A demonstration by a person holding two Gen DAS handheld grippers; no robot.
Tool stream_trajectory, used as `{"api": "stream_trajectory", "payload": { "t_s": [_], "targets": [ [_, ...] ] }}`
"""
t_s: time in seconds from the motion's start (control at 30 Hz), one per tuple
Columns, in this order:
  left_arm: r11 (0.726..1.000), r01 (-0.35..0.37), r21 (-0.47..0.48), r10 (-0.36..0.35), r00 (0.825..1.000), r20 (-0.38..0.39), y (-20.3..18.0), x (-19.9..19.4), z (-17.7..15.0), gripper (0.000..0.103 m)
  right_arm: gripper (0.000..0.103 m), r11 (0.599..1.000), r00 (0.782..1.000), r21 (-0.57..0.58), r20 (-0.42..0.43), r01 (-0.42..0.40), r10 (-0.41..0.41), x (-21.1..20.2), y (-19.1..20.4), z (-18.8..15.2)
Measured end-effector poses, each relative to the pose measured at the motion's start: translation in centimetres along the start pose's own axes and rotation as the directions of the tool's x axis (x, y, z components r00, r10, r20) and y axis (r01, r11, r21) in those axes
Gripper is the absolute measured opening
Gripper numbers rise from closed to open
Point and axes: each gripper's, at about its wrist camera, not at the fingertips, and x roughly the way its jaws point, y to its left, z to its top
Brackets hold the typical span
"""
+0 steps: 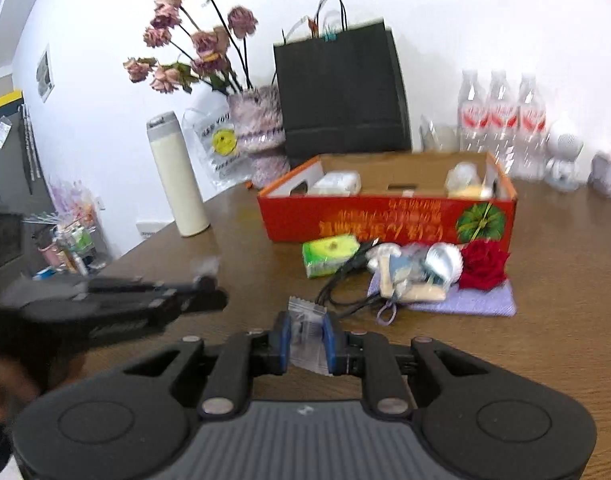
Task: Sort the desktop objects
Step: 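Carry both packets into the box and open both tools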
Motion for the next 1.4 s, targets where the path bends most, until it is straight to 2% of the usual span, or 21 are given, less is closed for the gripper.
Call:
{"api": "stream_trajectory", "payload": {
  "t_s": [0.1,0.2,0.37,0.53,0.67,0.77,0.83,0.9,1.0,1.1,1.13,1.2,1.27,1.33,1.37,1.4],
  "targets": [
    [1.000,-0.021,0.020,0.020,0.998,0.065,-1.3,-2.5,0.0,0.006,0.016,0.992,0.994,-0.087,0.066,0.087,-0.082,-1.3,1.8,0.0],
    [0.999,-0.032,-0.002,0.032,0.985,0.169,-2.4,-4.9,-0.4,0.007,0.016,0.984,0.982,-0.122,0.151,0.128,-0.109,-3.4,3.2,0.0],
    [0.996,-0.081,-0.037,0.086,0.981,0.176,-3.2,-6.0,-1.0,0.007,0.016,0.987,0.965,-0.084,0.236,0.138,-0.115,-5.9,3.9,-0.3],
    [0.995,-0.083,-0.052,0.092,0.974,0.208,-3.4,-6.8,-0.8,0.007,0.016,0.986,0.963,-0.070,0.236,0.148,-0.128,-6.8,3.5,-0.1],
    [0.992,-0.109,-0.059,0.119,0.968,0.222,-3.0,-5.6,0.2,0.007,0.016,0.986,0.962,-0.056,0.235,0.156,-0.139,-6.2,2.4,0.7],
    [0.990,-0.118,-0.076,0.131,0.970,0.206,-2.1,-2.6,2.6,0.007,0.016,0.988,0.971,-0.061,0.200,0.143,-0.128,-3.9,0.7,2.8],
    [0.989,-0.126,-0.074,0.140,0.962,0.233,-1.6,-0.3,4.9,0.007,0.016,0.988,0.971,-0.057,0.197,0.147,-0.133,-2.1,-0.5,4.7],
    [0.988,-0.140,-0.061,0.151,0.956,0.250,-1.2,2.6,7.7,0.007,0.016,0.989,0.971,-0.035,0.198,0.142,-0.132,-0.3,-2.1,7.0],
    [0.989,-0.137,-0.053,0.146,0.960,0.240,-0.2,7.4,12.0,0.007,0.016,0.988,0.970,-0.031,0.195,0.153,-0.144,2.9,-4.2,11.0],
    [0.984,-0.162,-0.075,0.174,0.960,0.217,1.4,12.5,16.1,0.007,0.016,0.984,0.976,-0.052,0.147,0.172,-0.163,7.5,-6.7,15.5],
    [0.984,-0.163,-0.075,0.174,0.967,0.189,2.1,14.7,17.6,0.007,0.016,0.983,0.977,-0.049,0.129,0.177,-0.170,9.3,-7.7,17.0],
    [0.982,-0.171,-0.078,0.180,0.976,0.124,3.4,19.0,19.9,0.007,0.016,0.988,0.987,0.012,0.041,0.154,-0.154,13.2,-10.1,19.8],
    [0.985,-0.153,-0.081,0.157,0.986,0.052,4.5,22.7,21.4,0.007,0.016,0.989,0.989,0.026,-0.046,0.145,-0.143,17.1,-11.8,22.2],
    [0.986,-0.157,-0.054,0.156,0.988,-0.025,5.1,26.4,22.1,0.007,0.016,0.986,0.978,-0.001,-0.128,0.165,-0.164,21.0,-12.7,23.7],
    [0.985,-0.165,-0.040,0.162,0.984,-0.072,5.4,28.0,22.3,0.007,0.016,0.988,0.974,0.018,-0.171,0.154,-0.149,23.1,-13.5,24.3],
    [0.980,-0.196,-0.040,0.190,0.974,-0.127,5.7,29.7,22.2,0.007,0.016,0.987,0.968,0.053,-0.211,0.154,-0.140,24.9,-14.4,24.5]
  ]
}}
